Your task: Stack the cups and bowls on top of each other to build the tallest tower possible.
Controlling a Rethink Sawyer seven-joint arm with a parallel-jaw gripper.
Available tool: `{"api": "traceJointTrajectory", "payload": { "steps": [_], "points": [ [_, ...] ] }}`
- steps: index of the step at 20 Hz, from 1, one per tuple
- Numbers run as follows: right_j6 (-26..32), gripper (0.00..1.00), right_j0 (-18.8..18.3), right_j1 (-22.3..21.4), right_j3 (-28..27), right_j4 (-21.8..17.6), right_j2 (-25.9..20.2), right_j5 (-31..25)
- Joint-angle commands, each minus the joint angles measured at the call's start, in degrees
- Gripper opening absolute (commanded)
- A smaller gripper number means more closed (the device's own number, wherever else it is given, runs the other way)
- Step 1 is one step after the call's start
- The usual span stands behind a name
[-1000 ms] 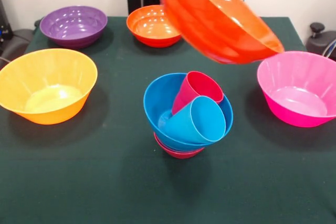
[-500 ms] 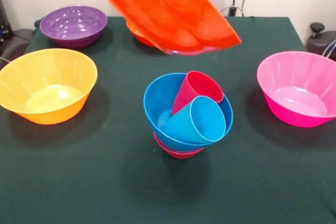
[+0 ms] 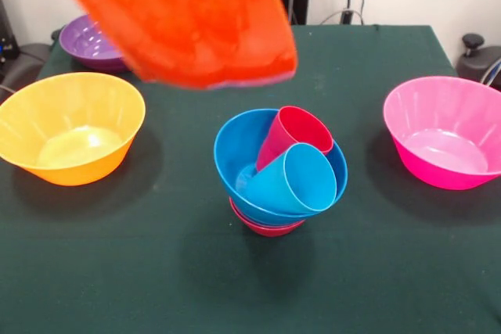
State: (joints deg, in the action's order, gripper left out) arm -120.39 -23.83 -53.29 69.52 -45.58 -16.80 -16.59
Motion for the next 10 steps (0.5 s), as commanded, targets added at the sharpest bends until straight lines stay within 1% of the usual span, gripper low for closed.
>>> {"api": "traceJointTrajectory", "payload": {
  "steps": [1, 2, 5, 7, 10],
  "points": [
    [1.7, 0.00, 5.6, 10.5, -10.4, -13.1, 5.5, 5.4],
    [0.0, 0.00, 6.5, 11.4, -11.4, -14.1, 6.9, 6.3],
    [-6.8, 0.00, 10.5, 15.7, -16.5, -16.9, 13.8, 9.6],
    [-10.0, 0.00, 12.2, 18.7, -19.7, -17.1, 17.5, 11.4],
    [-13.4, 0.00, 14.7, 23.2, -23.4, -15.5, 23.5, 14.1]
  ]
}}
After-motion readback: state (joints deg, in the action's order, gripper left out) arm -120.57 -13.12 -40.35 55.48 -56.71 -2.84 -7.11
